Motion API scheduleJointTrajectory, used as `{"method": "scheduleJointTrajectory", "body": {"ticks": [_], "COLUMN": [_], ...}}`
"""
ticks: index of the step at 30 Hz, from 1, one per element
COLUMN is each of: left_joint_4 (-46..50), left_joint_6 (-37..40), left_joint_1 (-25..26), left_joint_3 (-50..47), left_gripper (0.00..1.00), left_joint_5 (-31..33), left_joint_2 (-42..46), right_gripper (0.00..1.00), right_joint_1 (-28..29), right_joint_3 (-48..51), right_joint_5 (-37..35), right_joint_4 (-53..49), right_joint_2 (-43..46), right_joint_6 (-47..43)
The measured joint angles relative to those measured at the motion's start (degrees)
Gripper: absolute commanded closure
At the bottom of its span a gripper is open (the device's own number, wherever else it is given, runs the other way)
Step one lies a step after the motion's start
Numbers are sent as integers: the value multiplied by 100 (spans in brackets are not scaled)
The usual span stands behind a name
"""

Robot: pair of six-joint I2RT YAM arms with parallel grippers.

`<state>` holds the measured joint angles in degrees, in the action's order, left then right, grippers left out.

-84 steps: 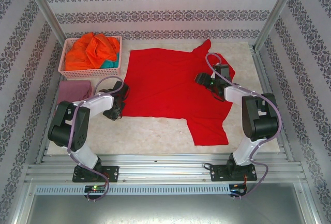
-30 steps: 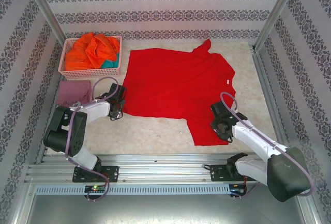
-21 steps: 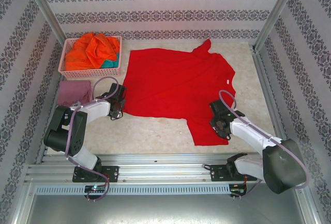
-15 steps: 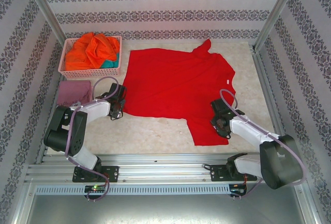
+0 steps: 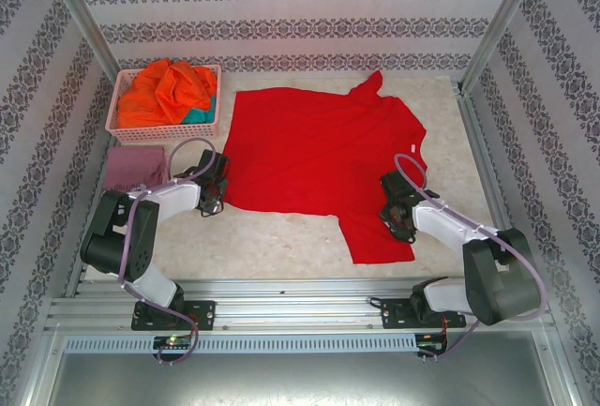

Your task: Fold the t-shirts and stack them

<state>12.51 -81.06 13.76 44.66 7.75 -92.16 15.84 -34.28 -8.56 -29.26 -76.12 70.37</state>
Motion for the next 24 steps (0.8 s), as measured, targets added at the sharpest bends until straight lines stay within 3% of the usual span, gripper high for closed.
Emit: {"method": "scheduleJointTrajectory", "body": {"ticks": [13,24], "left_joint_4": [-20,-59], "left_joint_6": [2,0], "left_joint_1": [0,0], "left_joint_3": [11,74], "left_gripper": [100,100], "left_joint_5": [-4,-42], "left_joint_2": [-17,-83], "right_gripper": [58,59], "right_joint_1": [-59,42], "right_joint_3": [-61,-192], "right_joint_5": [114,221], "right_joint_4": [-450,-520], "right_joint_2": [424,-151], "right_joint_6": [-44,-28]}}
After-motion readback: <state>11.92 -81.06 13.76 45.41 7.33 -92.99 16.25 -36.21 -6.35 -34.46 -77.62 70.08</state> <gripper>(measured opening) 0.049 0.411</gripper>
